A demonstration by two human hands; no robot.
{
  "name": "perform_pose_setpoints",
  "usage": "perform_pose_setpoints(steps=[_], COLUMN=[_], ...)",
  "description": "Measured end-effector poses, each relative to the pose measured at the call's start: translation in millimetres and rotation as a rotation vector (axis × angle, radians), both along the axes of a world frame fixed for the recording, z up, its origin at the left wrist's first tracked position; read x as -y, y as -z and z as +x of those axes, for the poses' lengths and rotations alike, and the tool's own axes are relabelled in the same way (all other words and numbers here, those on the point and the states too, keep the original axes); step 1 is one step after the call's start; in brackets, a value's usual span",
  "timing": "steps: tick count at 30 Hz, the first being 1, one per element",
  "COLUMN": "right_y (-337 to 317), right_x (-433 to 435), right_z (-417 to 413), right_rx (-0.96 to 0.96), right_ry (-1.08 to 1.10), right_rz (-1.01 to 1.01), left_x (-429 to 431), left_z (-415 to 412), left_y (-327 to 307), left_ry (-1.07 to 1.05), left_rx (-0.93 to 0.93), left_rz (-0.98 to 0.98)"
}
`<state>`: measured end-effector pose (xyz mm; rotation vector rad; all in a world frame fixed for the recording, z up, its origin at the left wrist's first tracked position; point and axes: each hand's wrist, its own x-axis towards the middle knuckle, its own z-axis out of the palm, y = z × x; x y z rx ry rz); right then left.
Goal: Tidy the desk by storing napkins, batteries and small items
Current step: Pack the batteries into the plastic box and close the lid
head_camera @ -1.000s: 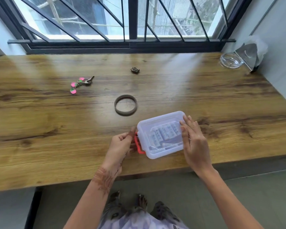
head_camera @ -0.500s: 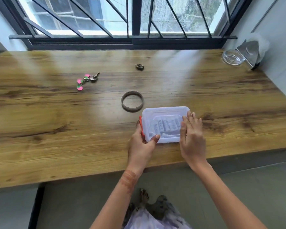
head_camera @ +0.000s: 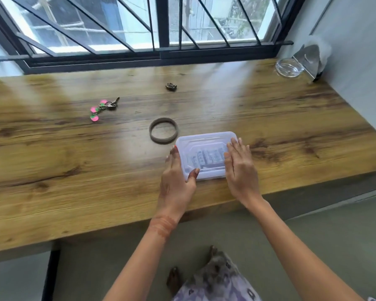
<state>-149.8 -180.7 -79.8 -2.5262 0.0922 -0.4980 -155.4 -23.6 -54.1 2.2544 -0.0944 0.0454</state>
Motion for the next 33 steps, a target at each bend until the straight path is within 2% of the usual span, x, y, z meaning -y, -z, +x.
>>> perform_pose_setpoints(steps=[2,4,6,8,14,19,22,28,33], right_y=[-5.9,-6.9,-6.0,-6.4,-16.2,-18.0,-16.5,-9.4,-15.1], right_x=[10.8,22.0,33.3,41.9,66.1,78.0,85.0,97.0,90.1], right_z=[-5.9,-12.3,-14.1,-14.6,-6.4,1.9,4.7,5.8,-0.9], right_rx=[0.038,0.076,0.039,-0.033,-0.302,-0.58,-0.674,-0.589,-0.482], right_ry=[0.027,0.212,0.38,0.419,0.275,0.159,0.095,0.089,-0.102], right_rz=[0.279,0.607,1.008,1.353,1.754,1.82,1.886,1.907,1.599], left_x=[6.8,12.7,22.0,30.9,58.2,63.8,63.2,63.8,65.4], left_z=[0.5,6.1,13.9,21.7,42.1,43.0,44.6,44.2,42.8], left_y=[-5.3,-7.9,-8.8,-9.3,-7.2,3.9,8.3,8.5,7.9], left_ry=[0.028,0.083,0.154,0.187,0.145,0.099,0.083,0.075,0.07], left_rx=[0.098,0.135,0.139,0.138,0.033,0.025,0.045,0.029,0.015], left_rz=[0.114,0.18,0.235,0.292,0.426,0.494,0.545,0.594,0.613])
